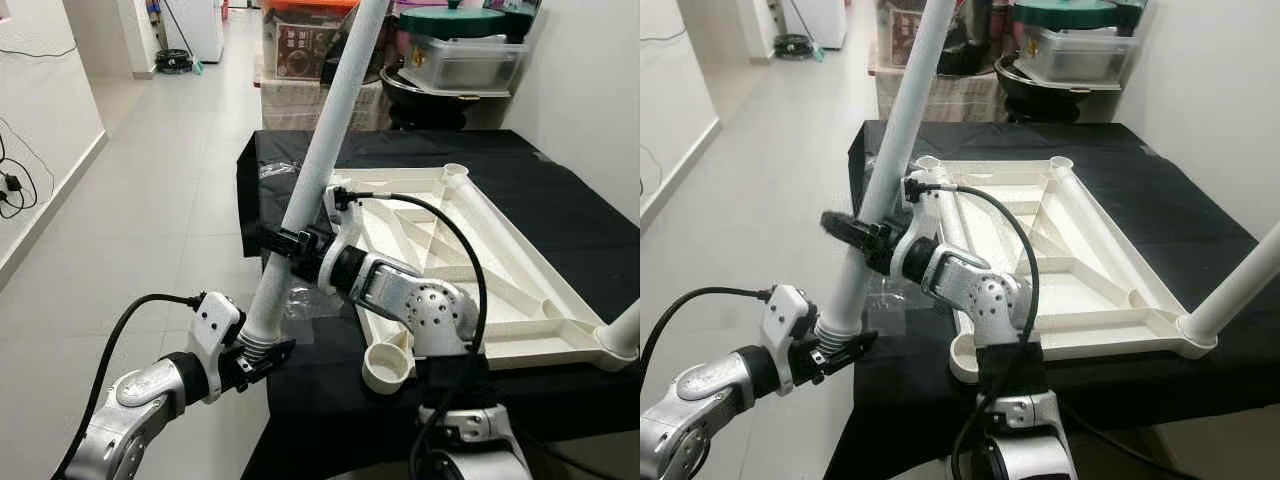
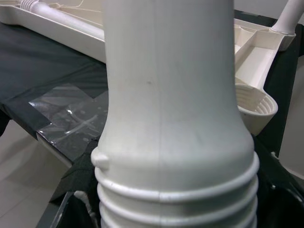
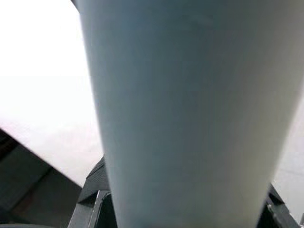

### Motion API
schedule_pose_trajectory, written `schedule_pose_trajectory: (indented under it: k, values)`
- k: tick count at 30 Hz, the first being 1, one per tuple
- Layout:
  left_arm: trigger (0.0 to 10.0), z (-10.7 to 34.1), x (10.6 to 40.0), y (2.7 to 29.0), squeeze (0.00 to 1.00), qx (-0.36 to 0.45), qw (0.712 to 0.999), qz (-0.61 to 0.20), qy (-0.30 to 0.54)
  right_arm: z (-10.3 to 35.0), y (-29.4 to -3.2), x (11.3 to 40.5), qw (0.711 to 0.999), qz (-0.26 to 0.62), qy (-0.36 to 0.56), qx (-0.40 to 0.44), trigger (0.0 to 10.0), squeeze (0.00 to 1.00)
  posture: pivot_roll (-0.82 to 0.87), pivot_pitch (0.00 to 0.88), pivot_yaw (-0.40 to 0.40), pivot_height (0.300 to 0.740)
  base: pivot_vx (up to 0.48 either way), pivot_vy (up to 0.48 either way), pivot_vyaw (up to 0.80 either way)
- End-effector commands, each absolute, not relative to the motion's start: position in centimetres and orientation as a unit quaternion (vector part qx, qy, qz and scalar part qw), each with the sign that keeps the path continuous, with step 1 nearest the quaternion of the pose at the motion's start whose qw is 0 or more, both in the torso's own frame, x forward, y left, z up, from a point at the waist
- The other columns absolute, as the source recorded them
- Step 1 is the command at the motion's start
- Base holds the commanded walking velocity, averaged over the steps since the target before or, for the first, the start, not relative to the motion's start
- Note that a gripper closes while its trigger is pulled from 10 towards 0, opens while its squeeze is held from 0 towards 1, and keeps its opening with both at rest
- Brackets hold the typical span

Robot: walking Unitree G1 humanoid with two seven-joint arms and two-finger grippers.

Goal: Building children table

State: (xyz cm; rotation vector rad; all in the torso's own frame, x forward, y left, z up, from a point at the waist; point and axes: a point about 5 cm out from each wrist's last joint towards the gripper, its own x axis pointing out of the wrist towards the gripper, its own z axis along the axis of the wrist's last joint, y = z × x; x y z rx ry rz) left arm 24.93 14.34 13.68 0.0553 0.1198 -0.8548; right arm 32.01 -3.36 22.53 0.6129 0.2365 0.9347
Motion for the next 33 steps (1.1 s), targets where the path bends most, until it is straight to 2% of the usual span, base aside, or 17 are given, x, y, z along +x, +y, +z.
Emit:
schedule_pose_trajectory:
  k: [1, 13, 14, 15, 16, 20, 25, 33]
  values:
    - [10.0, 14.1, 24.7, 13.1, 0.0, 0.028, 0.894, -0.446, 0.041, 22.8, -2.4, 31.5, 0.833, 0.455, 0.096, 0.301, 0.0, 0.0, 0.11, 0.0, -0.071, 0.74, 0.0, 0.0, 0.0]
    - [10.0, 14.0, 24.6, 12.9, 0.0, 0.037, 0.89, -0.453, 0.039, 22.3, -1.6, 30.7, 0.82, 0.464, 0.1, 0.32, 0.0, 0.0, 0.11, 0.0, -0.073, 0.74, 0.0, 0.0, 0.0]
    - [10.0, 14.0, 24.8, 13.1, 0.05, 0.042, 0.895, -0.443, 0.038, 22.2, -1.6, 30.7, 0.821, 0.461, 0.098, 0.322, 0.0, 0.0, 0.11, 0.0, -0.072, 0.74, 0.0, 0.0, 0.0]
    - [10.0, 14.0, 24.8, 13.1, 0.05, 0.042, 0.895, -0.443, 0.038, 22.2, -1.6, 30.7, 0.821, 0.461, 0.098, 0.322, 0.0, 0.0, 0.11, 0.0, -0.072, 0.74, 0.0, 0.0, 0.0]
    - [10.0, 13.9, 24.9, 13.2, 1.0, 0.045, 0.898, -0.437, 0.039, 22.2, -1.6, 30.7, 0.822, 0.46, 0.098, 0.322, 0.0, 0.0, 0.11, 0.0, -0.072, 0.74, 0.0, 0.0, 0.0]
    - [10.0, 13.9, 25.0, 13.5, 1.0, 0.055, 0.895, -0.44, 0.037, 22.3, -2.1, 31.1, 0.829, 0.448, 0.089, 0.322, 0.0, 0.0, 0.11, 0.0, -0.07, 0.74, 0.0, 0.0, 0.0]
    - [10.0, 14.6, 25.3, 14.3, 1.0, 0.044, 0.912, -0.407, 0.018, 22.8, -3.5, 32.2, 0.849, 0.423, 0.069, 0.308, 0.0, 0.0, 0.11, 0.0, -0.07, 0.74, 0.0, 0.0, 0.0]
    - [10.0, 14.5, 24.6, 14.9, 1.0, 0.014, 0.93, -0.367, 0.012, 23.9, -9.3, 36.1, 0.909, 0.329, 0.018, 0.254, 0.0, 0.0, 0.12, 0.0, -0.082, 0.74, 0.0, 0.0, 0.0]
